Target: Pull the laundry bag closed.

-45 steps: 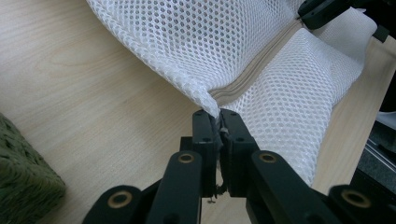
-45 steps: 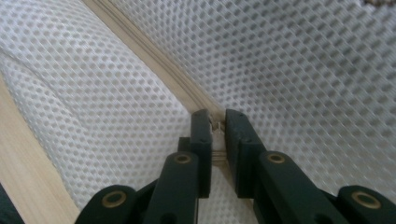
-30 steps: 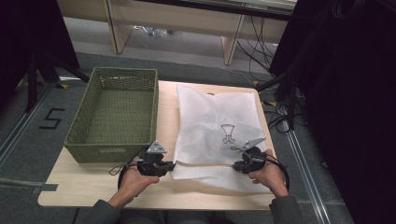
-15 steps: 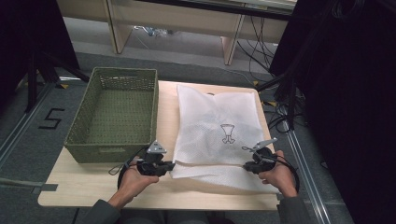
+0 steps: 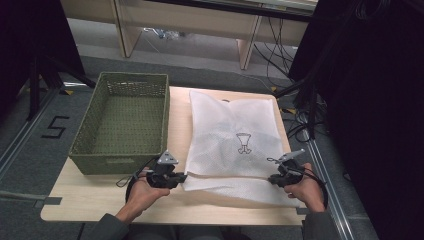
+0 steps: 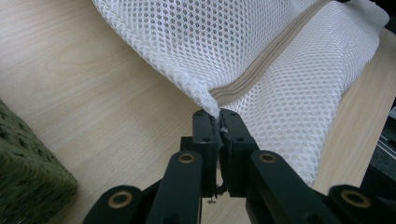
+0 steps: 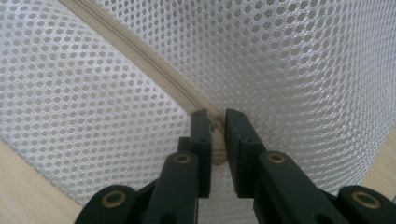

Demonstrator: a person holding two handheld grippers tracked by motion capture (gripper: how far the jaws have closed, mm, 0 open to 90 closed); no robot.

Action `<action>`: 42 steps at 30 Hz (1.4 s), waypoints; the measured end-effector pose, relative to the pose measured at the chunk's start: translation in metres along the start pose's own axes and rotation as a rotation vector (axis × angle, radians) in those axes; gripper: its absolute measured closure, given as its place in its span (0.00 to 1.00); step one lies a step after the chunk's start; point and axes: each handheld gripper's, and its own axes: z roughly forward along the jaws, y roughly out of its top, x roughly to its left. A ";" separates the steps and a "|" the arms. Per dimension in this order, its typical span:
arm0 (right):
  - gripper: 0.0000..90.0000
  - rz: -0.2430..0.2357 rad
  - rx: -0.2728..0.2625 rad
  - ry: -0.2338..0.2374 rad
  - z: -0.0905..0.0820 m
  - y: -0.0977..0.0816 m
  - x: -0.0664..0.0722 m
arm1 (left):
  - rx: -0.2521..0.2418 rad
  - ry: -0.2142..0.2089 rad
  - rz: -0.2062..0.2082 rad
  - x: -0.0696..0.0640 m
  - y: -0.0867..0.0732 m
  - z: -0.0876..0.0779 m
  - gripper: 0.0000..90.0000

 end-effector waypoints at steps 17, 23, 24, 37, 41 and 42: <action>0.92 0.003 0.031 -0.027 -0.004 -0.012 -0.010 | 0.005 0.030 0.017 0.002 0.001 -0.001 0.95; 0.92 0.021 0.033 -0.033 -0.006 -0.016 -0.014 | 0.010 0.032 0.022 0.001 0.001 0.000 0.95; 0.92 0.023 0.036 -0.032 -0.006 -0.016 -0.014 | 0.009 0.032 0.022 0.001 0.001 -0.001 0.95; 0.92 0.035 0.062 -0.061 -0.010 -0.023 -0.019 | 0.011 0.038 0.021 0.003 0.002 -0.002 0.95; 0.92 0.027 0.080 -0.073 -0.009 -0.026 -0.021 | 0.018 0.046 0.026 0.002 0.000 -0.001 0.95; 0.92 0.035 0.073 -0.065 -0.010 -0.026 -0.022 | 0.018 0.041 0.022 0.002 0.000 0.000 0.95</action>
